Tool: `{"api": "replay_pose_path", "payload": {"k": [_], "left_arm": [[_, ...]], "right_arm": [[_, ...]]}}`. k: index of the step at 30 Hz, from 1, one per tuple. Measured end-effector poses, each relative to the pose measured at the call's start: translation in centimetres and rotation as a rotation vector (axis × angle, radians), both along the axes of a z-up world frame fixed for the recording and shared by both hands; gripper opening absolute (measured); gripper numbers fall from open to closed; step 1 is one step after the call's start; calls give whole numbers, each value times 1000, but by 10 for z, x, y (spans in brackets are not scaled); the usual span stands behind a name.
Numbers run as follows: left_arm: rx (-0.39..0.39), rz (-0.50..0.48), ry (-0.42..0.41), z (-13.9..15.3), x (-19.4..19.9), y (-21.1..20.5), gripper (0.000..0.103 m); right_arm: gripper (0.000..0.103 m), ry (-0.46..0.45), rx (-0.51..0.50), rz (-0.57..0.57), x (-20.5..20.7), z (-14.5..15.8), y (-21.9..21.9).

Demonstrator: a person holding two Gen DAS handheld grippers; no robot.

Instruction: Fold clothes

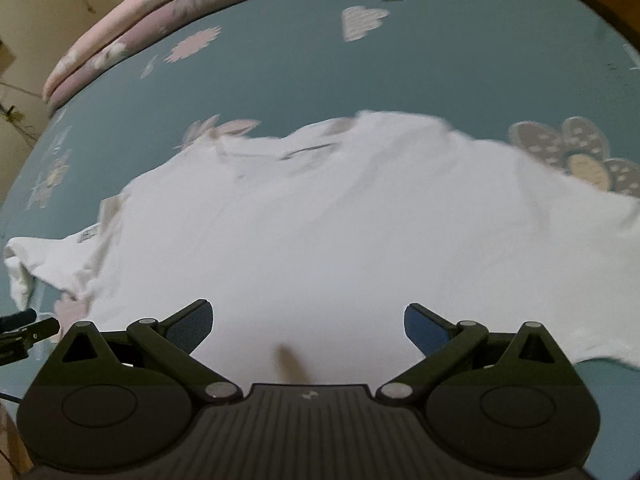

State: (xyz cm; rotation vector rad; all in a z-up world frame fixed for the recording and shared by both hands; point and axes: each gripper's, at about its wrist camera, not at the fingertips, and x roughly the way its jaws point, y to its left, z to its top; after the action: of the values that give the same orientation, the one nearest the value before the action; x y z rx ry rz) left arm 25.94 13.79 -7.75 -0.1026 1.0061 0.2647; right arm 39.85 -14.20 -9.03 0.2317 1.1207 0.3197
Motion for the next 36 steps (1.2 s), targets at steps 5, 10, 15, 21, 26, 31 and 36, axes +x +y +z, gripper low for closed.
{"api": "replay_pose_path", "payload": {"k": [5, 10, 15, 21, 26, 31, 36], "left_arm": [[17, 129, -16, 7, -16, 63, 51], [-4, 262, -53, 6, -25, 120, 51], [-44, 371, -101, -11, -36, 169, 53], [-104, 369, -124, -34, -28, 198, 55], [-95, 331, -144, -42, -16, 199, 64], [-78, 270, -160, -43, -1, 192, 64], [-119, 252, -168, -38, 8, 189, 18]], "right_arm": [[103, 9, 40, 55, 2, 3, 48], [103, 19, 44, 119, 5, 6, 92], [103, 28, 48, 142, 10, 6, 123], [103, 34, 31, 175, 16, 6, 150], [103, 28, 8, 194, 18, 8, 167], [103, 35, -6, 204, 17, 4, 180], [103, 43, -6, 217, 17, 5, 191]]}}
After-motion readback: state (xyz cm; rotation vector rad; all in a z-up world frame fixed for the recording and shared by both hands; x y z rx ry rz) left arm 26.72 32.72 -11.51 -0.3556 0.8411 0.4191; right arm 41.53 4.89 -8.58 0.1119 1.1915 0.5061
